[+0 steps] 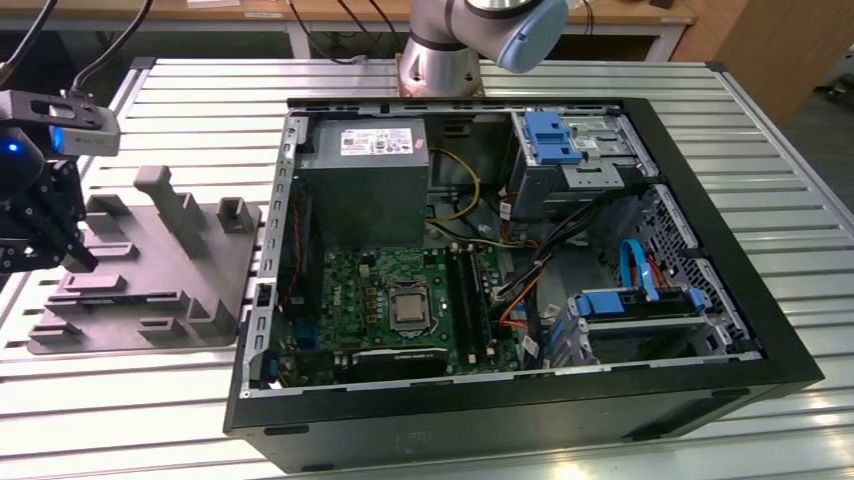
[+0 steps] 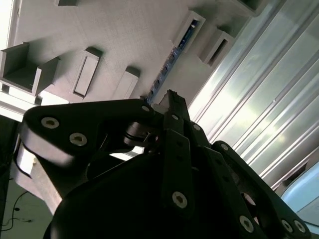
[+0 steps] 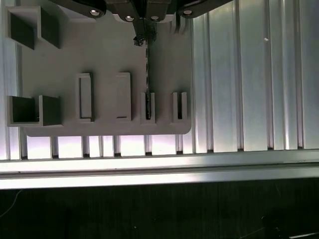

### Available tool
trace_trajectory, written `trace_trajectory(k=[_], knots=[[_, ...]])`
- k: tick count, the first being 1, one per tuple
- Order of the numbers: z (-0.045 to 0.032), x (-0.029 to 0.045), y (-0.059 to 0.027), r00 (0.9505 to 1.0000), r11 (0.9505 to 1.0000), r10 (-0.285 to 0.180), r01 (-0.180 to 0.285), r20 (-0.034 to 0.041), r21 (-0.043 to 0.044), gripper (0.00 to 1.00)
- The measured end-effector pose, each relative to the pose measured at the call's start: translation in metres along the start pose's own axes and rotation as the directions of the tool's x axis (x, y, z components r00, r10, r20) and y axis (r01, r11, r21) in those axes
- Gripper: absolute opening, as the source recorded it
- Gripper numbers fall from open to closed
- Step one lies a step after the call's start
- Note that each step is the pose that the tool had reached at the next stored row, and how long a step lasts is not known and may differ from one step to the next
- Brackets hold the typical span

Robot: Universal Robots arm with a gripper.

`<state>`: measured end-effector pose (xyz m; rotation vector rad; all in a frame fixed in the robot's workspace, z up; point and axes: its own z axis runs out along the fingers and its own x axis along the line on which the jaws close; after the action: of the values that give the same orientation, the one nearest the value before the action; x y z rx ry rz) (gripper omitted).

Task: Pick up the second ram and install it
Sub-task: 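Pick up the second ram and move it above second insertion slot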

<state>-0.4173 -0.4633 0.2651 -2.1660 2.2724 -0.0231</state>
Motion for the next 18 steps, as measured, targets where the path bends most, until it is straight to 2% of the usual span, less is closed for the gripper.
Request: trace_trajectory(k=[6, 18], knots=[[0.0064, -0.0002, 0.0021, 1.0, 1.0, 0.0, 0.0, 0.0003, 0.0048, 0.1], [0.0172, -0.0003, 0.0032, 1.0, 1.0, 0.0, 0.0, 0.0003, 0.0076, 0.1]])
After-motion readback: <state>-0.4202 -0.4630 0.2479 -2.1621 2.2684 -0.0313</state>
